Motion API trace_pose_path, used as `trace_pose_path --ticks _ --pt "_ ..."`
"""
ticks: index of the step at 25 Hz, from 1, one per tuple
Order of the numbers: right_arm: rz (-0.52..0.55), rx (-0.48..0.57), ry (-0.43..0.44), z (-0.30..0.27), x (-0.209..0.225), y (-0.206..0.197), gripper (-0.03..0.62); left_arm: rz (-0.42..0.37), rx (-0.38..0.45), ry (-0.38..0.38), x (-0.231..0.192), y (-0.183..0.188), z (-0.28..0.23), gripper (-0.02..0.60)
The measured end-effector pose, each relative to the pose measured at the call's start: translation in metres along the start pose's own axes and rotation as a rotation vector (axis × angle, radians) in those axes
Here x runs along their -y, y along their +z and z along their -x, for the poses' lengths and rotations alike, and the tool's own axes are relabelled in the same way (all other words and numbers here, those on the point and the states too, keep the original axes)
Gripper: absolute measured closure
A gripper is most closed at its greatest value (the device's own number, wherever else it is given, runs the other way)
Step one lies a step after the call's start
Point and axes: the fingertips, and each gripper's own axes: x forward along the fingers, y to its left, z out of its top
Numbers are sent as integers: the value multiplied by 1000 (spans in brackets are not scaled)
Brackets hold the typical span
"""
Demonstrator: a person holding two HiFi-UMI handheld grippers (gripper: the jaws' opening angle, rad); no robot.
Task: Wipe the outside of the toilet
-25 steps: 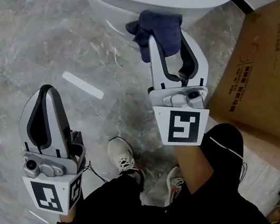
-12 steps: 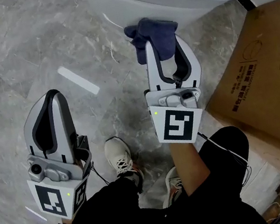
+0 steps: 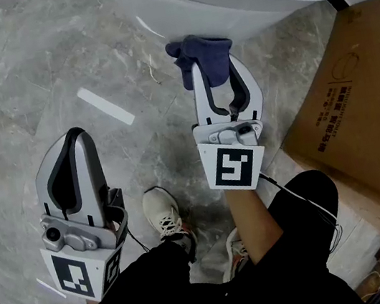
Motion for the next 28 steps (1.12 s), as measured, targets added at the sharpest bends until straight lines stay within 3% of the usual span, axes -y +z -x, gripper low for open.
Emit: trace_pose_path --ticks 6,13,19,28 --pt "-47 -48 7 -3 -3 -31 431 42 -8 -15 1 -8 -2 571" --pt "-32 -73 -7 -6 -3 -58 431 74 -19 -22 -1 -14 -2 571" --pt "-47 -109 -8 -7 -6 -80 431 65 -19 -35 -3 -17 -2 571" --pt "-135 -273 -3 -13 -11 -148 431 79 -40 -36 -12 -28 -3 571"
